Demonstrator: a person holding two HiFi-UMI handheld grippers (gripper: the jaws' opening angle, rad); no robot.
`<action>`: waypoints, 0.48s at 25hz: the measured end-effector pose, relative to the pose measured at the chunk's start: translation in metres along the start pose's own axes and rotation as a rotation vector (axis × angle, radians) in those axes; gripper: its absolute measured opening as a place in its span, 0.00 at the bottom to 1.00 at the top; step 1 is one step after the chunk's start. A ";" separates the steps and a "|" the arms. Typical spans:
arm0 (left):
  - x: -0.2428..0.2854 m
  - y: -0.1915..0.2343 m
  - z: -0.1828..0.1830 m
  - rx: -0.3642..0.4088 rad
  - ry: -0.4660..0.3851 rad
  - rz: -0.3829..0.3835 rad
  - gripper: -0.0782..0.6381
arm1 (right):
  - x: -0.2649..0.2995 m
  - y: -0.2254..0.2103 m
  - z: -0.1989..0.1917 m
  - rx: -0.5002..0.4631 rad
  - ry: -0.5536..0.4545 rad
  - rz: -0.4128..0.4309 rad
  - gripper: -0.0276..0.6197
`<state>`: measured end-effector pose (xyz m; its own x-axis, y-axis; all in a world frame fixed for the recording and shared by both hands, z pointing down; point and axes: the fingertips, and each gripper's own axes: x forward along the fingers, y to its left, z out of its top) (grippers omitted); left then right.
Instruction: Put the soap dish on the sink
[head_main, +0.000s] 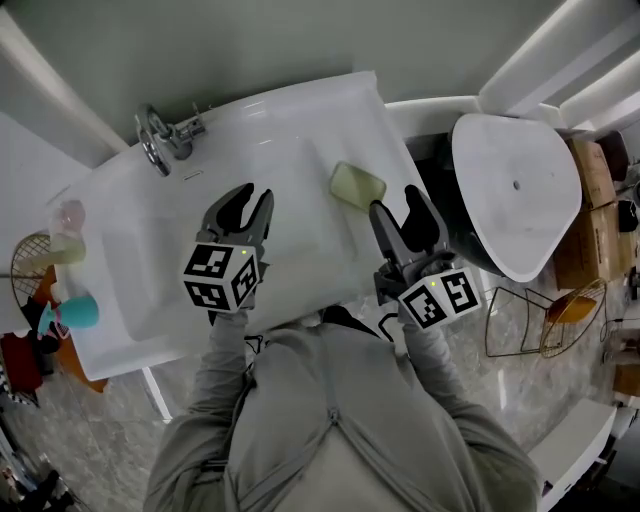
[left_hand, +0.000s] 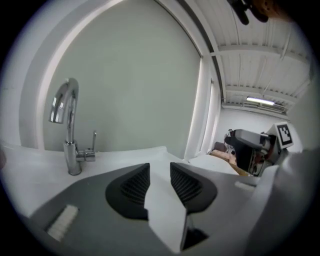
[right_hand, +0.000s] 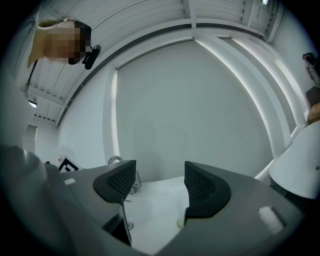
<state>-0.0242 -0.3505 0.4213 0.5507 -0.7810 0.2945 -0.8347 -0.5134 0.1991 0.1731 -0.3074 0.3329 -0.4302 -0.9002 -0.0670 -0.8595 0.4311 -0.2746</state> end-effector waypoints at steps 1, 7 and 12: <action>-0.009 0.004 0.002 0.005 -0.015 0.011 0.30 | 0.002 0.007 -0.001 -0.001 -0.001 0.009 0.51; -0.059 0.018 0.016 0.036 -0.104 0.071 0.30 | 0.006 0.043 0.000 -0.010 -0.016 0.058 0.51; -0.092 0.026 0.022 0.042 -0.147 0.100 0.30 | 0.005 0.069 -0.001 -0.016 -0.024 0.086 0.51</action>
<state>-0.0967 -0.3000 0.3785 0.4614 -0.8706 0.1707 -0.8862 -0.4431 0.1352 0.1116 -0.2821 0.3151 -0.4962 -0.8608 -0.1126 -0.8238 0.5078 -0.2518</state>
